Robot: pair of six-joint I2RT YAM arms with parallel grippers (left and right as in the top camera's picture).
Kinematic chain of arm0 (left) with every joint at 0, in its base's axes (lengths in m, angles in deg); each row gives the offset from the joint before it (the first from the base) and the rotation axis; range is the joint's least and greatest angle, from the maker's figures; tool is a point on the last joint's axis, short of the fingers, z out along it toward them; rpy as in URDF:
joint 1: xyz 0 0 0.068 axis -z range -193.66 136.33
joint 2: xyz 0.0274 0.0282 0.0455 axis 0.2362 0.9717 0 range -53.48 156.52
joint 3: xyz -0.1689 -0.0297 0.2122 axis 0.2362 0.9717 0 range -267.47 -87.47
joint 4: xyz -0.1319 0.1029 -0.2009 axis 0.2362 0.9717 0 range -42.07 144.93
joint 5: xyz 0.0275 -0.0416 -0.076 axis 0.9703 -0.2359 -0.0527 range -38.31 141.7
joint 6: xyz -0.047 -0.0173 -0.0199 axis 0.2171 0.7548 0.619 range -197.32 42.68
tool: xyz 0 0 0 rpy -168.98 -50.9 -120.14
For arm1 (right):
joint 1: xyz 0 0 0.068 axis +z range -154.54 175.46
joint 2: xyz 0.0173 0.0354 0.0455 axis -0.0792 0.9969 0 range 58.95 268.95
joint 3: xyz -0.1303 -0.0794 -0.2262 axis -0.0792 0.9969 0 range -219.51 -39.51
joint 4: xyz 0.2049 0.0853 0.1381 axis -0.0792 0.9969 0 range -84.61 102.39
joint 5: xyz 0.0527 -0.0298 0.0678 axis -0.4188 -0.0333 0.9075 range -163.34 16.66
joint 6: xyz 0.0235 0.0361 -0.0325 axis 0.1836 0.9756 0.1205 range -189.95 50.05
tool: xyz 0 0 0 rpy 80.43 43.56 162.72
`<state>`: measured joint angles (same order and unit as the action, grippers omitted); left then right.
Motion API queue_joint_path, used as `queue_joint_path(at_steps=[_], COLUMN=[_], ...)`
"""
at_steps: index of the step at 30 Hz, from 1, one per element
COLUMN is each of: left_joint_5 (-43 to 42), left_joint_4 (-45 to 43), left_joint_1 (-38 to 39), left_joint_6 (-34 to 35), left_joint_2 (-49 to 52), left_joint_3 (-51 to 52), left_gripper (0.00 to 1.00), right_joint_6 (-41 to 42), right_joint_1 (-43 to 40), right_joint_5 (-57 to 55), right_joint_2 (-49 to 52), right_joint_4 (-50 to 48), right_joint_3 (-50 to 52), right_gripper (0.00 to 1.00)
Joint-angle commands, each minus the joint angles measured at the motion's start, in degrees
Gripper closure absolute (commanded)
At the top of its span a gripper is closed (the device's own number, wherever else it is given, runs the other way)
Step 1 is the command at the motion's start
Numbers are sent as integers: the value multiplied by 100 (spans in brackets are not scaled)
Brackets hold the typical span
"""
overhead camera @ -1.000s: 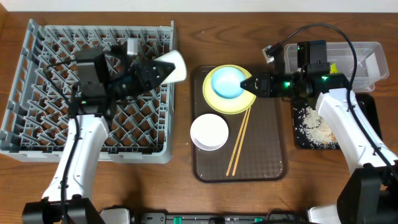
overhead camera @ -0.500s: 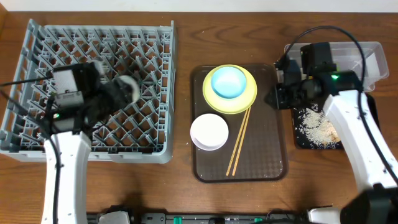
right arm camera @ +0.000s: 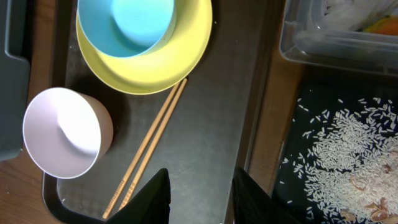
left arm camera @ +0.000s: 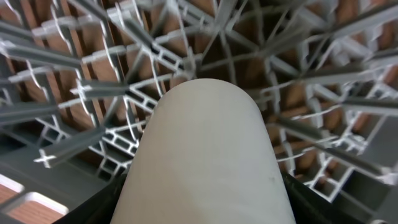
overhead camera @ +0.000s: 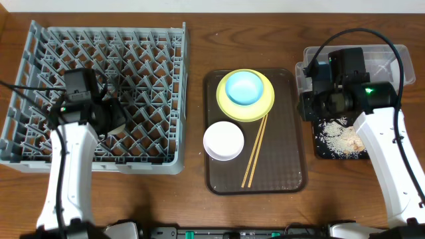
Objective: Sort waste into correct bins and load items into the dishwasher rack
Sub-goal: 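Lower the pink bowl into the rack slots with the left gripper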
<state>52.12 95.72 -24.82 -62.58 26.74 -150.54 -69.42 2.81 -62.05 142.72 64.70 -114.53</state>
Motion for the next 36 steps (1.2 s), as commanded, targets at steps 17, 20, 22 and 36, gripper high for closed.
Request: queue_joint_path(at_steps=[17,20,22,36], left_joint_5=[-302,-435,-629,-1705], left_joint_4=[173,214,234,529], left_joint_1=[-13,-13,-13,-20], left_joint_6=[-74,-76,-76,-74], left_joint_2=[946,914,872,822], left_joint_3=[-92,-92,-92,-94], left_gripper=[75,91,91,89], right_joint_6=[-98,-98,-98,-98], right_joint_1=[17,17,17,17], right_joint_5=[-72,-72,-74,-72], right_joint_2=[-24,-24,-24,-24], right_joint_4=[15,28,31,50], right_joint_3=[-105,-105,-105,-105], right_gripper=[68,68,68,68])
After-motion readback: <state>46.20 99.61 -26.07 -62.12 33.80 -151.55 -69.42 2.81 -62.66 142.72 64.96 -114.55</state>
